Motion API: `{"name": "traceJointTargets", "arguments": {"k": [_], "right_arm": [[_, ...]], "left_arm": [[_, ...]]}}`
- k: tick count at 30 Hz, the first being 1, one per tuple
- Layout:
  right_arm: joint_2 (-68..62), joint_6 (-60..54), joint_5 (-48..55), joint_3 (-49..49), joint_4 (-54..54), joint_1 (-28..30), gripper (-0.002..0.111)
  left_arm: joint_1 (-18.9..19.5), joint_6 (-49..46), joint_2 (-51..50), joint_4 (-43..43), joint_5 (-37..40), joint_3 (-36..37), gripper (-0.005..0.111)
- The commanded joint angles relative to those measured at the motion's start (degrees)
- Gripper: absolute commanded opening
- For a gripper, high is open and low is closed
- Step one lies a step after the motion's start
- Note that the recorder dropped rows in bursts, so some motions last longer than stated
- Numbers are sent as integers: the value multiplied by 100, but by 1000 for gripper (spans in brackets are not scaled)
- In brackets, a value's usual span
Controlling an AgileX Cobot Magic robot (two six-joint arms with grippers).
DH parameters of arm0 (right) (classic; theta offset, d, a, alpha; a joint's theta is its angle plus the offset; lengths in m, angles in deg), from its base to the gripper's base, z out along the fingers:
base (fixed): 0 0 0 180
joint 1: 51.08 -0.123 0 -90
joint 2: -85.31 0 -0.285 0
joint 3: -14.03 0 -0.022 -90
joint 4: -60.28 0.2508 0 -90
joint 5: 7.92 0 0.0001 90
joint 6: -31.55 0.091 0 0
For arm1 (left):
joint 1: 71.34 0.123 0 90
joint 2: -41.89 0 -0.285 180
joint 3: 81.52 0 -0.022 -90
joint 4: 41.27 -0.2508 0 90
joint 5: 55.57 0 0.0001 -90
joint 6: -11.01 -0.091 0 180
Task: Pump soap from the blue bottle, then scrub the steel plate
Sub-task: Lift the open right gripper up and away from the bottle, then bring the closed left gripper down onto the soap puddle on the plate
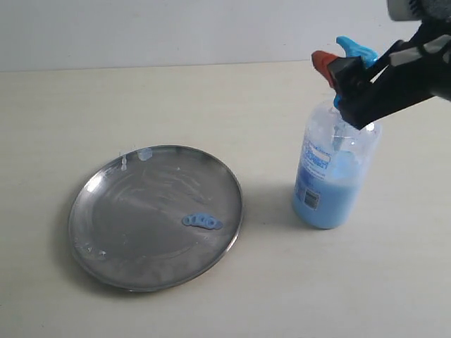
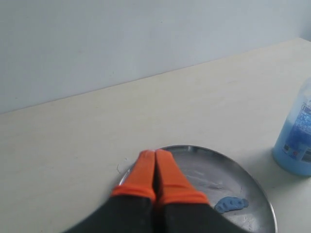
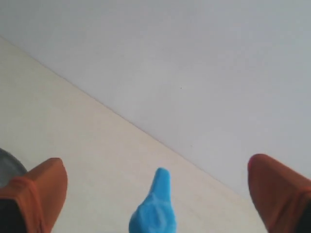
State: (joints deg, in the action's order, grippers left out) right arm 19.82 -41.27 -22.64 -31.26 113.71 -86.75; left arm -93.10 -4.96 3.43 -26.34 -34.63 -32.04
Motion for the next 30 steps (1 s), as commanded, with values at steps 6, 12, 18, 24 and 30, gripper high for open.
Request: {"name": "traceJointTargets", "arguments": {"k": [6,12,18,24,30], "right_arm": [[701,-1158,980,830,1442,17,94],[903,-604,2361,1168,1423,17,80],[857,3303,3726,1435,-2401,17,76],[389,7557,6272,2350,-7057,17,77],[409,7142,7458,2796,-6555,17,73]], "left_arm": [[14,13,18,65,-120,41,0],[14,13,18,65,-110,41,0],[-11,13,18,90,-100,41,0],[-12,13,18,176,-124,41,0],[-12,-4,18,176,-11,41,0]]}}
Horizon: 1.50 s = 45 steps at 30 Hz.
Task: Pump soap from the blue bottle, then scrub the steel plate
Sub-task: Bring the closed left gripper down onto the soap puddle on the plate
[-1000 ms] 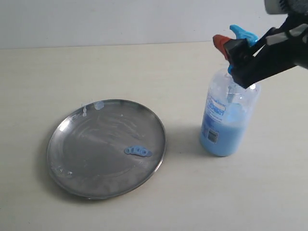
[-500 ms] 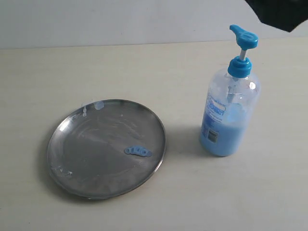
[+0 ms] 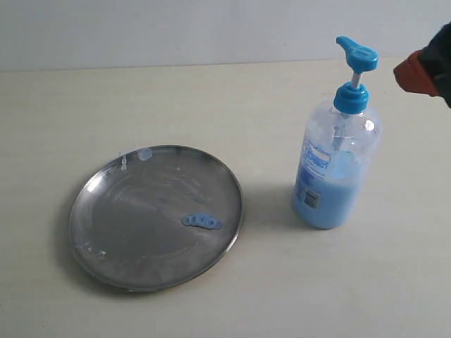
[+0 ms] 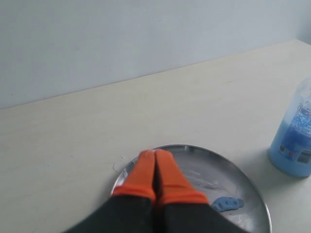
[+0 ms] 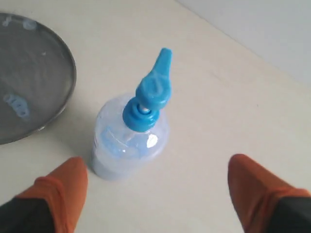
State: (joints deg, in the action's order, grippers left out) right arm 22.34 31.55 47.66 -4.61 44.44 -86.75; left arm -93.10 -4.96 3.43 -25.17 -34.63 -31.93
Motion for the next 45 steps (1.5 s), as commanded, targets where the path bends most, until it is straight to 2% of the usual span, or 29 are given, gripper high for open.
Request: {"name": "traceJointTargets", "arguments": {"k": [1,3,8,10,15,22,37,45], "right_arm": [[238,-217,505,130,490,17,70],[571,-289,607,107,755,17,58],[1522,-298,600,33,933,17,13],[1957,-298,481,-60,946,17,4],[2801,-298,159,-661,961,17,4],[3400,-298,-391,-1404,983,17,4],[4101,-131,-1278,-2438,999,17,4],[4323,-146,-1753,-2924,913,17,0]], "left_arm": [[-12,-3,18,60,15,31,0],[-12,-3,18,60,30,31,0],[-12,-3,18,258,38,112,0],[-12,-23,-6,363,38,134,0],[-12,-109,-435,561,119,146,0],[-12,-976,-1369,1414,298,92,0],[-22,-1479,-4216,1540,1381,-1016,0],[-439,-1661,-5419,1577,1382,-1604,0]]}}
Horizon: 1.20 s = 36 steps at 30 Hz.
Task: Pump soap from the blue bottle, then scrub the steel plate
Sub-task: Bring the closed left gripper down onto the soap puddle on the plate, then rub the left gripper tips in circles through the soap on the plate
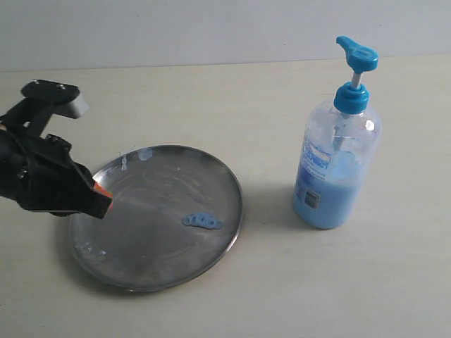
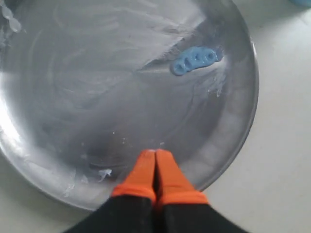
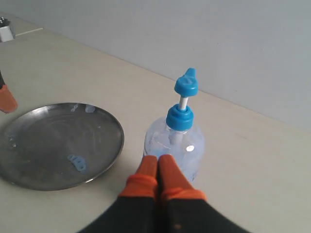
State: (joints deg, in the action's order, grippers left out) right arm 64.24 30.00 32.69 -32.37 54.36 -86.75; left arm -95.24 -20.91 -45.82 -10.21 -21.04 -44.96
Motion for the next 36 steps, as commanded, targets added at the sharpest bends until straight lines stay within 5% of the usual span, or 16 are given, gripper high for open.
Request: {"name": "traceJointTargets", "arguments": {"k": [1,17,36], "right_arm": [[174,8,-272,-170,-79,17,0],[665,154,-644,-639,-54,17,0],[665,199,-637,-639,-54,17,0]], "left_arm": [[-278,-66,-613,82,23,-397,0],[-1170,-66,-2788,82,532,-2282,0],[-1204,362,-3540,71,-560,-2362,0]]}}
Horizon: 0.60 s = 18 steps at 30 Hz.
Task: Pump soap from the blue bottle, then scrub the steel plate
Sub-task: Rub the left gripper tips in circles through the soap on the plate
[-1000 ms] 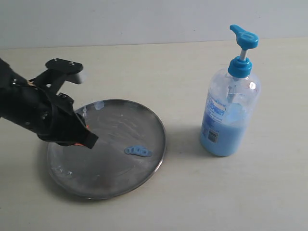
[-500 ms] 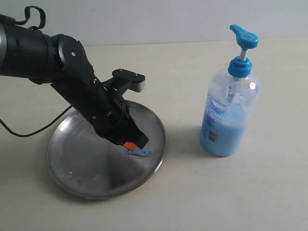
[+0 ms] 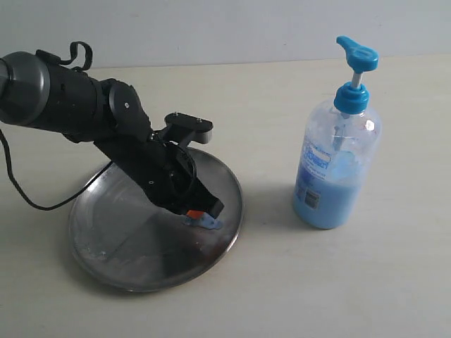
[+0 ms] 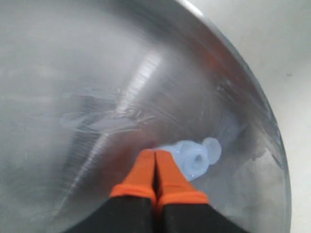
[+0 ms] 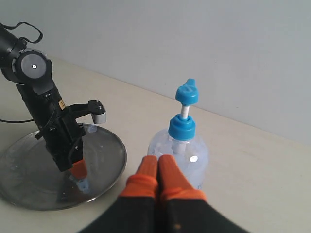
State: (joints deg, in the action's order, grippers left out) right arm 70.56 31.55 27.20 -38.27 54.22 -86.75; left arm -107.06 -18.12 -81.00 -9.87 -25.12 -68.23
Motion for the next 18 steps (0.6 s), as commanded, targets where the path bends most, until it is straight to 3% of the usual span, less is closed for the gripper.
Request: {"name": "traceJointTargets", "arguments": {"k": [1,11,18], "right_arm": [[33,44,-89,-48,-41,17,0],[33,44,-99,-48,-31,4,0],[33,44,-109,-48,-34,4,0]], "left_arm": [[-22,83,-22,24,-150,-36,0],[-22,83,-114,-201,340,-36,0],[-35,83,-239,351,433,-36,0]]}}
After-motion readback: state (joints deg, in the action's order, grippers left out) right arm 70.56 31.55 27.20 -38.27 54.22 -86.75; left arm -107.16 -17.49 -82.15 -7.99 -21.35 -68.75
